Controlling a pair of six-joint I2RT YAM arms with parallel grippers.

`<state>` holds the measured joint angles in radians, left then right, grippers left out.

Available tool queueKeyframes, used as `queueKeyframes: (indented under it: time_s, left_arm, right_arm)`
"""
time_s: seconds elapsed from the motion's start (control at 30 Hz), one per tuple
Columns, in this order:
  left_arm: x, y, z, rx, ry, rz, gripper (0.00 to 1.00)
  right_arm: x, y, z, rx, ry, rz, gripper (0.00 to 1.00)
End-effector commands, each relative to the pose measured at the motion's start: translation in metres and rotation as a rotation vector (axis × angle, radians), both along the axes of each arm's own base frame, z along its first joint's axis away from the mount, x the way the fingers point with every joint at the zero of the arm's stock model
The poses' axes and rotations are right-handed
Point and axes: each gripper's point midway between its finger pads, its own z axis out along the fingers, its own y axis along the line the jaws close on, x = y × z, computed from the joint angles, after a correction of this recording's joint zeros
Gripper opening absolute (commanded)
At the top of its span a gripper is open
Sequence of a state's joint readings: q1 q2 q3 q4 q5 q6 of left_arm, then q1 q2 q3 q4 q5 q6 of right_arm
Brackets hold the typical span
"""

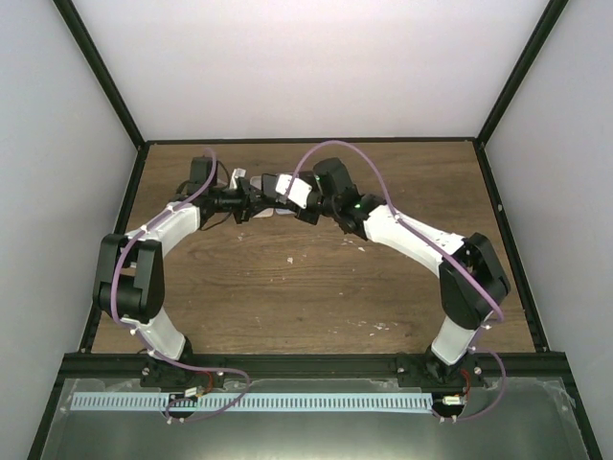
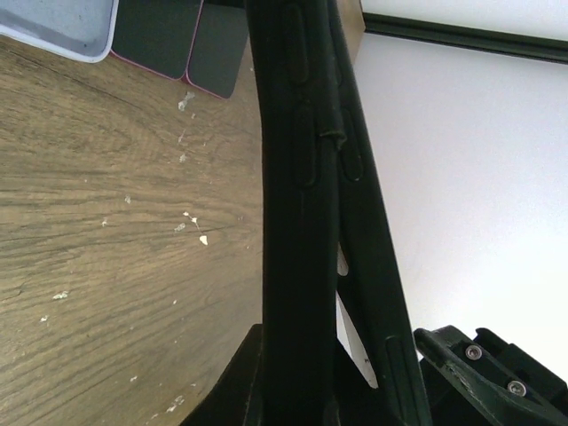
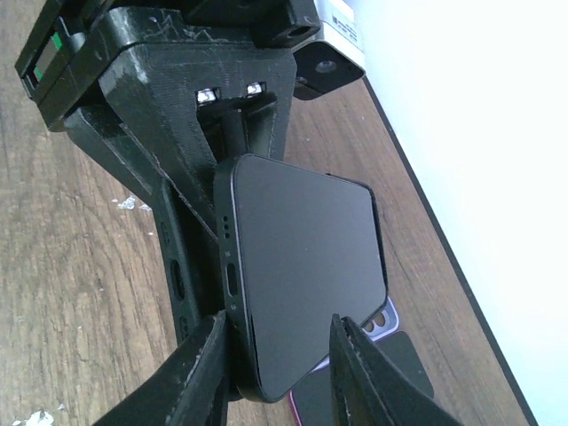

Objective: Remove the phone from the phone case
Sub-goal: Remove the phone case from the phone.

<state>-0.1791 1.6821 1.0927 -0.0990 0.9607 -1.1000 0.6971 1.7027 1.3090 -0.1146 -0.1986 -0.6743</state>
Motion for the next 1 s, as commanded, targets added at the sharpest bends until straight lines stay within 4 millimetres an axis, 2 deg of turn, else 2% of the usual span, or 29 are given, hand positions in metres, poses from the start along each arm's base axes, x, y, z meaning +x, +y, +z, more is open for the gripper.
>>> queueKeyframes:
  time_s: [0.0, 0.13, 0.3, 0.47, 0.6, 0.77, 0.97]
  left_arm:
    - [0.004, -0.007, 0.030, -0.052, -0.089, -0.042, 0.00]
    - [0.006, -0.007, 0.030, -0.060, -0.083, -0.041, 0.00]
    - [0.006, -0.008, 0.029, -0.064, -0.081, -0.046, 0.00]
    - [0.005, -0.007, 0.030, -0.065, -0.082, -0.047, 0.00]
    - [0.005, -0.006, 0.030, -0.068, -0.083, -0.045, 0.00]
    - [0.006, 0.000, 0.026, -0.069, -0.069, -0.022, 0.00]
    - [0.008, 0.010, 0.020, -0.036, -0.081, 0.005, 0.00]
  right_arm:
    - [0.015, -0.004, 0.004, -0.028, -0.081, -0.066, 0.29]
    - [0.011, 0.002, 0.001, -0.057, -0.153, -0.058, 0.29]
    - [0.022, 0.006, -0.008, -0.083, -0.122, -0.100, 0.28]
    - [0.029, 0.007, -0.009, -0.101, -0.162, -0.111, 0.26]
    - [0.037, 0.008, -0.009, -0.120, -0.175, -0.133, 0.19]
    - [0.034, 0.010, 0.013, -0.081, -0.216, -0.129, 0.02]
    - [0.031, 0.009, 0.046, -0.017, -0.253, -0.139, 0.01]
